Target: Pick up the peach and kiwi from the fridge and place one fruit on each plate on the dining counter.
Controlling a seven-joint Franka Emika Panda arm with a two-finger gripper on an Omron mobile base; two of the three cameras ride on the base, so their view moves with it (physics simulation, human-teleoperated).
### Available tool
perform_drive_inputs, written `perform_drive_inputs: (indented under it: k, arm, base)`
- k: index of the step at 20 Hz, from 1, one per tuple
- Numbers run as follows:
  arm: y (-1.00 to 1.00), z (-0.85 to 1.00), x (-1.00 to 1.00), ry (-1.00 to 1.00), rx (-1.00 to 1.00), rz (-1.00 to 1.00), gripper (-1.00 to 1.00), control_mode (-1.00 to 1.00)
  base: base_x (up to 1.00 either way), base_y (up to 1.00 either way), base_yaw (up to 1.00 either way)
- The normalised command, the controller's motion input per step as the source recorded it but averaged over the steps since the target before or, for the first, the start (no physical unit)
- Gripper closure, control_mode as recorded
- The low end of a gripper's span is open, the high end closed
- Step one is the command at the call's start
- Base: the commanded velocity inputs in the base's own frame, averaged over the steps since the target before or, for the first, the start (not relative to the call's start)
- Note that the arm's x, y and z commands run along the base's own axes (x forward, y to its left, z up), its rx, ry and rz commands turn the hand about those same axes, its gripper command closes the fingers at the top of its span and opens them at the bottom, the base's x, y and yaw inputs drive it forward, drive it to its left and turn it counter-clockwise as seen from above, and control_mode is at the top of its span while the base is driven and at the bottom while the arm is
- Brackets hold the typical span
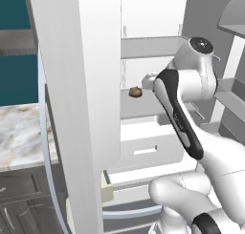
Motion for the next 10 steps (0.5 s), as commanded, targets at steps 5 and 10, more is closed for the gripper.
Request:
perform_drive_inputs:
  k: [5, 10]
  arm:
    - [0.01, -0.83, -0.62, 0.19, 0.0, 0.0, 1.0, -1.0]
    - [0.0, -0.75, -0.59, 0.21, 0.0, 0.0, 1.0, -1.0]
  base:
    - [0.0, 0.0, 0.0]
    - [0.0, 0.0, 0.0]
